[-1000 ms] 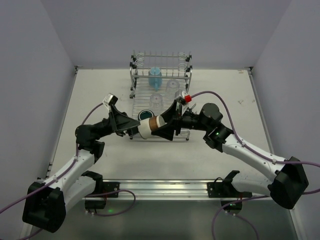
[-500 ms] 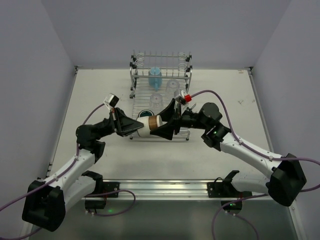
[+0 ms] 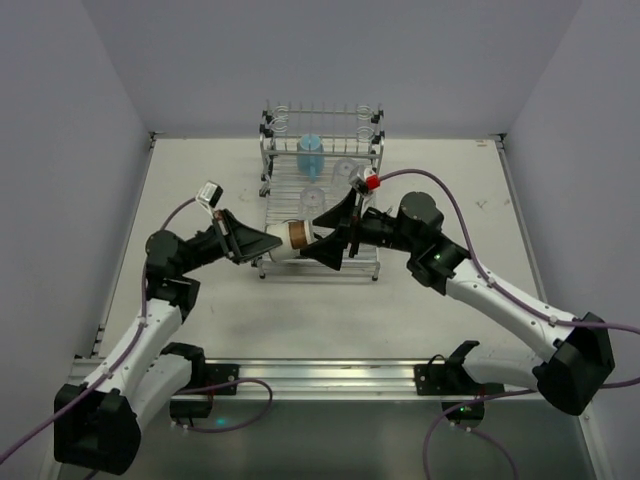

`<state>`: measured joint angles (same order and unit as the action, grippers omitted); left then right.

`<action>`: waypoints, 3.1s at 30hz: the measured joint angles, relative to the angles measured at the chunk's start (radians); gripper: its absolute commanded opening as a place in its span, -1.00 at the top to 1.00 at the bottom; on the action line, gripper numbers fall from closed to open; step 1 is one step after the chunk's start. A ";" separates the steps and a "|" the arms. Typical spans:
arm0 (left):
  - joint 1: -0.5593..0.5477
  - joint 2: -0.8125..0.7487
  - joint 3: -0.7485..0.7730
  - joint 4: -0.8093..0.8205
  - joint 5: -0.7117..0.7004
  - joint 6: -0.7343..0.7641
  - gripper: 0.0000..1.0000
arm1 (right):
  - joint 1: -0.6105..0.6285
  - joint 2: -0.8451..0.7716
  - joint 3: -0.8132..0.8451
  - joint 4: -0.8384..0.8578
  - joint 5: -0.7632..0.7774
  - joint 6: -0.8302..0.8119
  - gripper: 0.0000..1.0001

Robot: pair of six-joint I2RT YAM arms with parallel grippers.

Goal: Unload the cups from the dish rack

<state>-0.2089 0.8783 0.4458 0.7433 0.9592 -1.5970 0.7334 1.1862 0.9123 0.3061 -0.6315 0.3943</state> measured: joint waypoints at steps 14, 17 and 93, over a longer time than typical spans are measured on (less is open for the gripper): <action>0.229 0.025 0.493 -1.014 -0.511 0.872 1.00 | -0.016 0.134 0.428 -0.589 0.588 -0.041 -0.98; 0.229 0.074 0.574 -1.130 -0.682 0.976 1.00 | -0.024 0.295 0.544 -0.731 0.714 -0.040 -0.98; 0.264 0.275 0.686 -1.259 -0.790 1.122 -0.57 | -0.151 0.655 0.731 -1.073 0.841 -0.151 -0.46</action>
<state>0.0547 1.1534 1.1313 -0.5159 0.1692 -0.4755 0.5827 1.8412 1.6436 -0.7666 0.2092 0.2432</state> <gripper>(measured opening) 0.762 0.836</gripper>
